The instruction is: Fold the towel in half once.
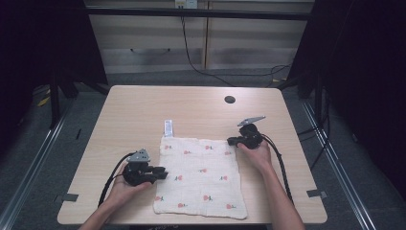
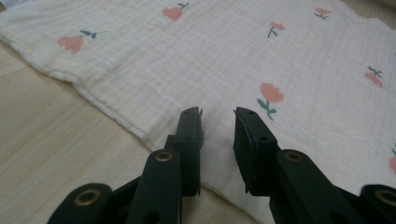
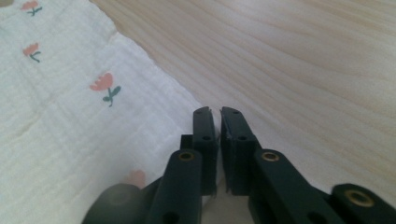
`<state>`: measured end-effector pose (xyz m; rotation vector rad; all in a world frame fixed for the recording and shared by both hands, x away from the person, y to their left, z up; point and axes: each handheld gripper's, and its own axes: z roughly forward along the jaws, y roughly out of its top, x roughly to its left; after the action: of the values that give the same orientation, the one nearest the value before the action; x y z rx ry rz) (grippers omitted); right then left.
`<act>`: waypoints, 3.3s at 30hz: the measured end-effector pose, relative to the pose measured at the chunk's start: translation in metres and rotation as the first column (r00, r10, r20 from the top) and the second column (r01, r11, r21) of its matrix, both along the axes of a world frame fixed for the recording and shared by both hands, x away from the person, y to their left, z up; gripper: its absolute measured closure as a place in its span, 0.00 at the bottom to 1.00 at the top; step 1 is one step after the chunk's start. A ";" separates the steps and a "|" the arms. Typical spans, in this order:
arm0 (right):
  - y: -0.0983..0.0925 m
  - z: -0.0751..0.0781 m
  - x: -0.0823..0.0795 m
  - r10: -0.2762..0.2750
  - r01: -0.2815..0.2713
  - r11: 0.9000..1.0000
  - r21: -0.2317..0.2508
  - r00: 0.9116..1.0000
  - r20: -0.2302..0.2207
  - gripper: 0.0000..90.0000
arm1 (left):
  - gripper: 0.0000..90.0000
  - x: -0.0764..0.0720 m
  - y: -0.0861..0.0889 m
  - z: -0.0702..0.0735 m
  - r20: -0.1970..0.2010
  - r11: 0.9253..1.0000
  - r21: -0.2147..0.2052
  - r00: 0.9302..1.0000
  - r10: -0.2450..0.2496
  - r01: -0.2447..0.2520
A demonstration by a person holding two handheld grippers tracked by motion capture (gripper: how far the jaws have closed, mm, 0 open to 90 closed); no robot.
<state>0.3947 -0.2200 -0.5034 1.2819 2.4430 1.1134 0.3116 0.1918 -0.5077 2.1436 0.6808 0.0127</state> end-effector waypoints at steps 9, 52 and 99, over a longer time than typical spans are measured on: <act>-0.006 0.006 0.000 -0.009 0.007 0.996 0.090 1.000 0.021 0.98 | 0.67 0.008 0.004 0.013 0.025 0.999 -0.036 0.999 0.029 -0.028; -0.005 0.007 0.001 -0.013 0.010 0.993 0.114 0.999 0.030 0.98 | 0.95 0.115 -0.017 0.004 0.057 0.975 0.120 0.982 0.179 -0.185; -0.013 0.074 0.002 0.019 -0.038 0.992 0.118 0.988 0.155 0.98 | 0.95 0.102 0.009 0.083 0.142 0.962 -0.193 0.965 0.223 -0.194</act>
<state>0.3963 -0.2335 -0.4292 1.1485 2.3201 1.3334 0.4137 0.2007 -0.4247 1.8692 0.7792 0.2299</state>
